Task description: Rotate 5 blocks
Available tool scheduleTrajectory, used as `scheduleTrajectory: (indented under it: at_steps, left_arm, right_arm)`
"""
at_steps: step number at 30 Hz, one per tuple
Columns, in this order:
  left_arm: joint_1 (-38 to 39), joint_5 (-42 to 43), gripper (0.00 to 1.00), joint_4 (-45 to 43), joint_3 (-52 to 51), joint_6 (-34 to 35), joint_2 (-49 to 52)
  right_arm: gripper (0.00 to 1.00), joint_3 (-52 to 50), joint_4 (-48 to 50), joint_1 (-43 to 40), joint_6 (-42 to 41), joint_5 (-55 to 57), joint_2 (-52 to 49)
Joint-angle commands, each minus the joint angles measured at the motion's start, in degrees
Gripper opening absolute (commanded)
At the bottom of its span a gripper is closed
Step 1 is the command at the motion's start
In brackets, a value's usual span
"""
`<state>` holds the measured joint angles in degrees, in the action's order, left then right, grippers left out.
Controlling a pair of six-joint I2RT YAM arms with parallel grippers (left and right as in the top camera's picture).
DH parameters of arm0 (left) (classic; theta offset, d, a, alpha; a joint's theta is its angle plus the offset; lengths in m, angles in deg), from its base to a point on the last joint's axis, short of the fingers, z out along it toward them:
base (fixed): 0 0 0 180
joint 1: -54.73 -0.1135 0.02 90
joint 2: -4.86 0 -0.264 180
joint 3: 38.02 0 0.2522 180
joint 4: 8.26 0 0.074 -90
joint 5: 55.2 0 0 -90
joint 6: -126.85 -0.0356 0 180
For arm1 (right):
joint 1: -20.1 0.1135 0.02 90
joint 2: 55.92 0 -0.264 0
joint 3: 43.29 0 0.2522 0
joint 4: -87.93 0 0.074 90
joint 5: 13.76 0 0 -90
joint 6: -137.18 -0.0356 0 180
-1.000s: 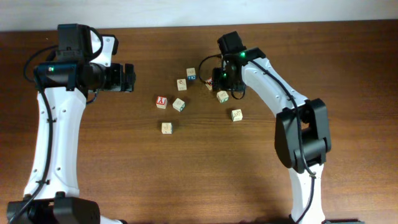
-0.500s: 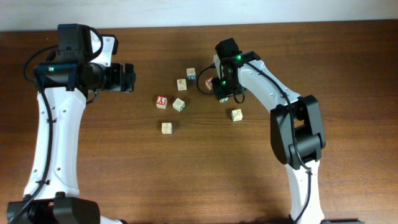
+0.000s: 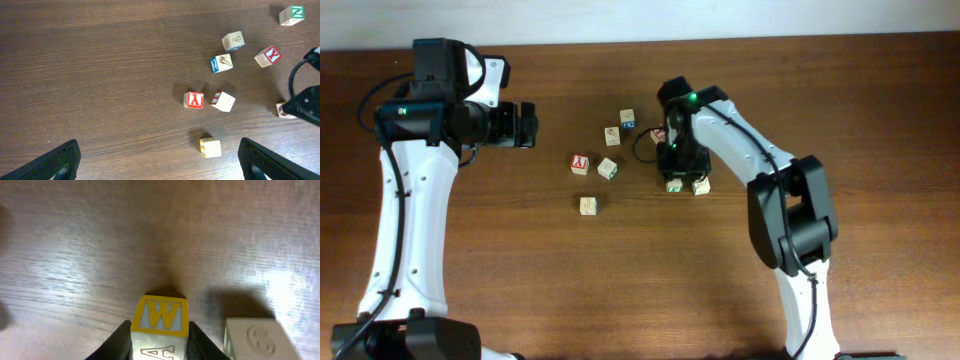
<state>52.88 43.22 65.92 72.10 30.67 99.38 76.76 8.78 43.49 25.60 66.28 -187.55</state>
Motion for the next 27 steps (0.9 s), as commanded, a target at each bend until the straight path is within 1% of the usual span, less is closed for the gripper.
scheduleTrajectory:
  at_steps: [1,6,12,13,15,17,19,22,24,25,26,27]
  left_arm:
    - [-0.2,0.81,0.99,-0.07,1.33,0.55,0.46]
    - [-0.2,0.81,0.99,-0.07,1.36,0.55,0.46]
    - [-0.2,0.81,0.99,-0.09,1.36,0.55,0.46]
    - [-0.2,0.81,0.99,-0.09,1.33,0.55,0.46]
    - [-0.2,0.81,0.99,-0.09,1.33,0.55,0.46]
    - [-0.2,0.81,0.99,-0.09,1.33,0.55,0.46]
    - [-0.2,0.81,0.99,-0.09,1.33,0.55,0.46]
    - [-0.17,0.81,0.99,-0.09,1.33,0.55,0.46]
    - [-0.2,0.81,0.99,-0.07,1.33,0.55,0.46]
    - [-0.2,0.81,0.99,-0.09,1.33,0.55,0.46]
    - [-0.2,0.81,0.99,-0.07,1.33,0.55,0.46]
    - [-0.2,0.81,0.99,-0.09,1.33,0.55,0.46]
  right_arm:
    - [0.31,-0.37,-1.36,2.49,-5.18,7.28,1.62]
    - [0.32,-0.37,-3.02,2.47,-7.04,11.34,1.62]
    - [0.33,-0.37,-3.48,2.47,-7.04,11.98,1.62]
    - [0.38,-0.35,-3.48,2.47,-7.02,11.96,1.62]
    - [0.45,-0.24,-3.52,2.45,-6.99,11.96,1.64]
    - [0.47,-0.17,-3.45,2.47,-5.79,11.76,1.77]
    - [0.47,0.15,-3.43,2.47,-5.66,11.76,2.08]
    - [0.47,4.26,-4.63,2.47,-4.13,11.54,2.47]
    - [0.47,9.09,-5.09,2.4,-2.64,12.04,2.71]
    - [0.48,10.71,-3.21,2.4,-2.21,12.22,2.71]
    - [0.48,10.8,0.15,2.43,-2.19,12.2,2.71]
    - [0.49,10.67,4.35,2.43,-0.42,12.17,2.6]
